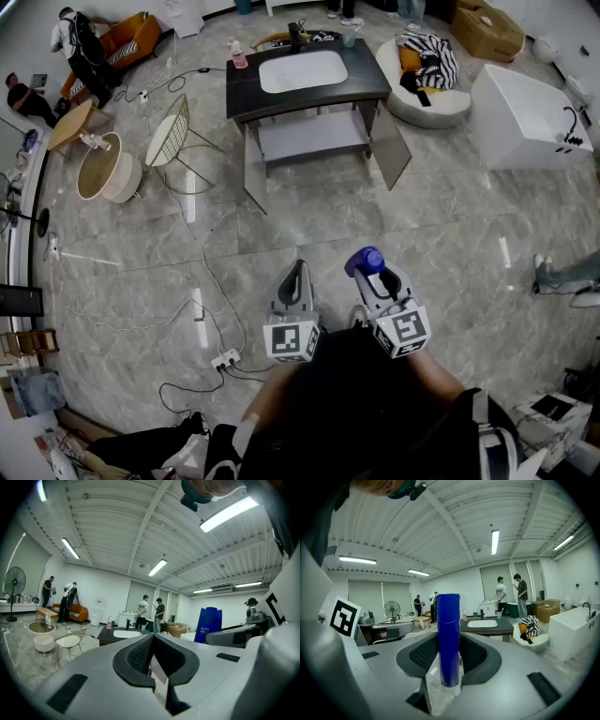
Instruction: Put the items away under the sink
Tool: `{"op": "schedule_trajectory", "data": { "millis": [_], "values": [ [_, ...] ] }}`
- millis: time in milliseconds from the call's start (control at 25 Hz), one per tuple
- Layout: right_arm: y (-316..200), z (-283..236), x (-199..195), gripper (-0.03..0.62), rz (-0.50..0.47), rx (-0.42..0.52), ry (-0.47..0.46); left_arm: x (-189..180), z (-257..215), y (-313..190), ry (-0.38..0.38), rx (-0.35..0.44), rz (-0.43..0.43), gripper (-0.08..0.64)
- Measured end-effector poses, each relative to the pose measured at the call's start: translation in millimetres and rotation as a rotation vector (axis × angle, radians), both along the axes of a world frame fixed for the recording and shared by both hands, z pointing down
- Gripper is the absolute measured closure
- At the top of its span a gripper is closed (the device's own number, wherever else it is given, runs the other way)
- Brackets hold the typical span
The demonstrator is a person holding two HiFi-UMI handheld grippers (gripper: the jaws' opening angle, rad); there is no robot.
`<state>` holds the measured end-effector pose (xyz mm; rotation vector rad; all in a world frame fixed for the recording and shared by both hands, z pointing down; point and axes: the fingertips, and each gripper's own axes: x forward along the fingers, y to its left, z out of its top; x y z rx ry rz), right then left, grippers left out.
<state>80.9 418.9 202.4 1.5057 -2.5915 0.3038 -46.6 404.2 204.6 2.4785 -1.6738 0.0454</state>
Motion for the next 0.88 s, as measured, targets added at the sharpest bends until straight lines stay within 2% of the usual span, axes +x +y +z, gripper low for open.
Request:
{"op": "schedule_trajectory", "data": {
  "millis": [240, 640, 880],
  "values": [
    [-0.3, 4.6, -11.2, 0.449, -0.001, 0.004, 0.012, -9.5, -1.3, 0.7, -0.003, 0.002, 0.015, 0.545],
    [-16.7, 9.1, -50.5, 0.45, 0.039, 0.0, 0.008, -43.9, 3.0, -7.7, 0.035, -0.006, 0.053, 0.545],
    [-38.5, 15.5, -63.0, 0.451, 0.047, -0.014, -0.005, -48.2, 13.8, -31.1, 0.037, -0.017, 0.063, 0.545]
  ]
}}
